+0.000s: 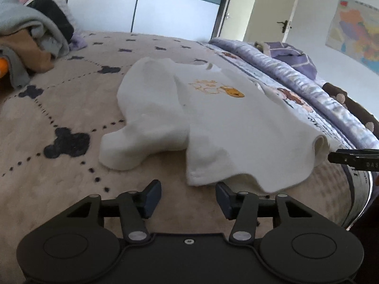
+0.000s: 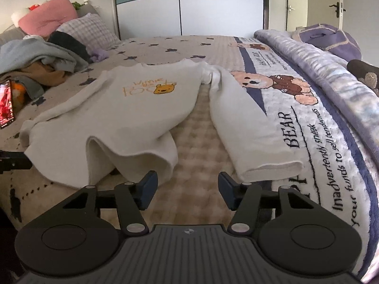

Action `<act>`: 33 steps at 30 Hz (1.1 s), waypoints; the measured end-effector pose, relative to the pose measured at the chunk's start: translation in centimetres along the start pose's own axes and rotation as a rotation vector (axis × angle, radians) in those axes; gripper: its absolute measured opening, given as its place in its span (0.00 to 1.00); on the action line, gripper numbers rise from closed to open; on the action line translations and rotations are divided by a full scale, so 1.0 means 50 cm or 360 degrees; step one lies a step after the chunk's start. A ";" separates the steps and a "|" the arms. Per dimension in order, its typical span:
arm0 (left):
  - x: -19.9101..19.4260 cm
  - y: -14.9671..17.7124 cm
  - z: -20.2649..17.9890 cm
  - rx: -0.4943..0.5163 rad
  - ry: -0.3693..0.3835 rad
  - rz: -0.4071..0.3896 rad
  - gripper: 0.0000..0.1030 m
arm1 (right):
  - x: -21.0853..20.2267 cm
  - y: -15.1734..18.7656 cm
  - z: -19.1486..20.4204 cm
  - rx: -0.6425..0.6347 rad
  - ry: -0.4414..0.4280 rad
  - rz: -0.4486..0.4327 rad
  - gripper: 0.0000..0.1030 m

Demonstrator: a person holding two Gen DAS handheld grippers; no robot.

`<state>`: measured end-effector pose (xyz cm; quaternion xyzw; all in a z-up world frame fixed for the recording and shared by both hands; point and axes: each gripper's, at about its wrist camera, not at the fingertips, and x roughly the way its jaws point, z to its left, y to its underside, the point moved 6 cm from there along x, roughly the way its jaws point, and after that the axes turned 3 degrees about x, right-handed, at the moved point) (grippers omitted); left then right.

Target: Fold clothes

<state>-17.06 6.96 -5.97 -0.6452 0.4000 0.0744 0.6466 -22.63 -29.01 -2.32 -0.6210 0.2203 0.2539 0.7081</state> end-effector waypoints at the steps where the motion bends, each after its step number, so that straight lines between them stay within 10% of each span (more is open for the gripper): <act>1: 0.004 0.001 -0.004 0.0018 -0.0013 -0.0009 0.48 | 0.004 0.000 0.000 0.0012 -0.0011 -0.0002 0.62; 9: 0.025 0.006 -0.026 0.0048 -0.0086 -0.0127 0.47 | 0.053 0.020 0.017 0.0045 0.0010 -0.0025 0.60; 11: 0.027 0.004 -0.024 0.0020 -0.0084 -0.0136 0.30 | 0.066 0.025 0.020 0.0061 0.0028 -0.0047 0.59; 13: 0.025 0.000 -0.017 -0.0012 -0.0091 -0.0125 0.09 | 0.070 0.024 0.029 -0.0012 0.0073 -0.0079 0.41; 16: 0.011 -0.008 -0.006 -0.0056 -0.0138 -0.0098 0.08 | 0.065 0.017 0.041 -0.0119 0.0144 -0.0116 0.07; 33: -0.074 0.021 0.023 -0.0222 -0.0268 0.0135 0.00 | -0.018 0.029 0.000 -0.0593 0.0665 0.0035 0.06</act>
